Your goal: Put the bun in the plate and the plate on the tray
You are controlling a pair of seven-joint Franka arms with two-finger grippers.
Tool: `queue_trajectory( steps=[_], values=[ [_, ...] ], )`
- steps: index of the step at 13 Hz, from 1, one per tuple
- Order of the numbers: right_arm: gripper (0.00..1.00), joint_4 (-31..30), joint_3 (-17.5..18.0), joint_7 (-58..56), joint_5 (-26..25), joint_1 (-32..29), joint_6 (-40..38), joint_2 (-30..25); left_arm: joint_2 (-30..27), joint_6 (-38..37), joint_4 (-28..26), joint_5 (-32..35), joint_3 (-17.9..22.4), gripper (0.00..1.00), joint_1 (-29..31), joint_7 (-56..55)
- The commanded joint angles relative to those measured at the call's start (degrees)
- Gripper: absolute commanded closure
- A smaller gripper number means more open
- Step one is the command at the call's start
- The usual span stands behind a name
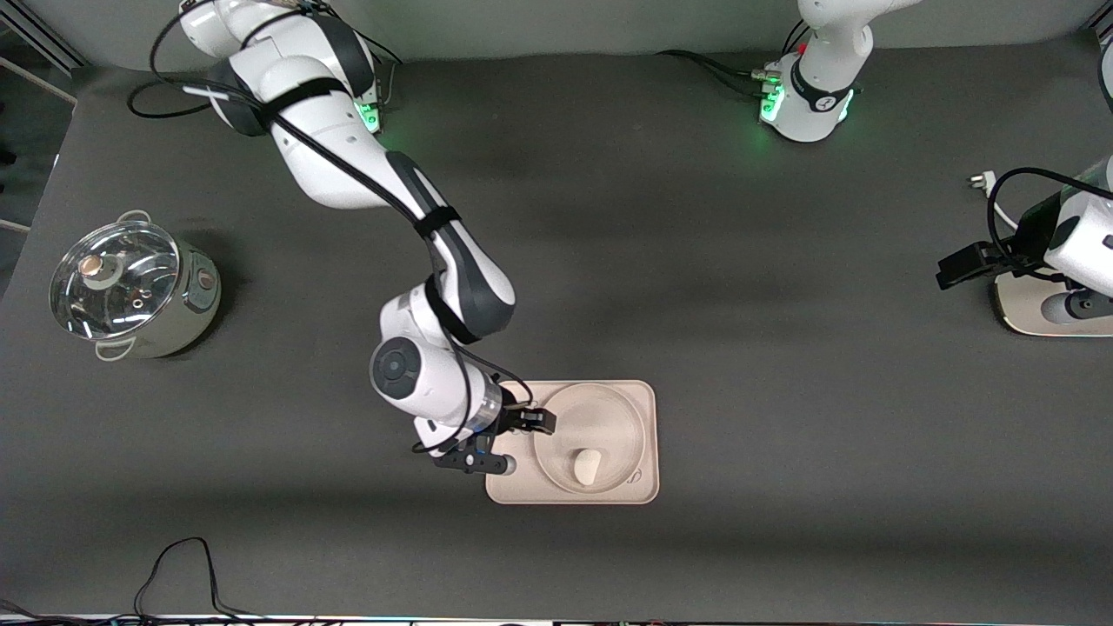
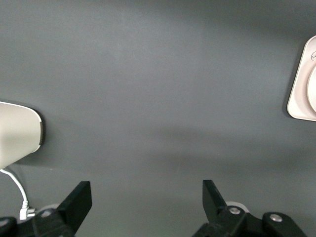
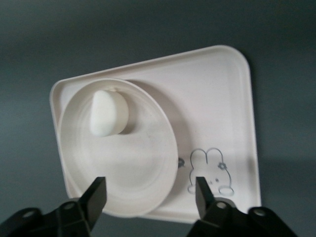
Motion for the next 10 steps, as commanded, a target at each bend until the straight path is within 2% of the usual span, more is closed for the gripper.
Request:
queue_trajectory(
  steps=[1,3,5,7,8,10],
  values=[
    [0.00,-3.0,-1.7,-1.3,0.8,-1.9,-9.9,-9.3,0.1,0.0,0.6,-0.5,0.4,0.00,-0.5,0.7],
    [0.00,-10.6,-1.8,-1.7,-1.1,-4.5,-16.2,-19.2,0.1,-0.1,0.6,-0.5,0.4,0.00,-0.5,0.7],
    [0.00,-20.5,-1.5,-2.3,-6.4,-6.8,-19.5,-31.3,0.1,-0.1,0.6,-0.5,0.4,0.00,-0.3,0.7],
    [0.00,-26.6,0.1,-5.5,-11.2,-11.3,-25.5,-41.1,0.2,-0.1,0.7,-0.5,0.4,0.00,-0.5,0.7],
    [0.00,-29.2,1.4,-8.8,-12.8,-15.1,-27.1,-45.2,0.3,-0.3,0.7,-0.5,0.4,0.00,-0.4,0.7],
    [0.00,-30.6,2.5,-15.3,-17.7,-20.1,-30.1,-49.3,0.3,-0.5,0.7,-0.5,0.4,0.00,-0.2,0.8]
  ],
)
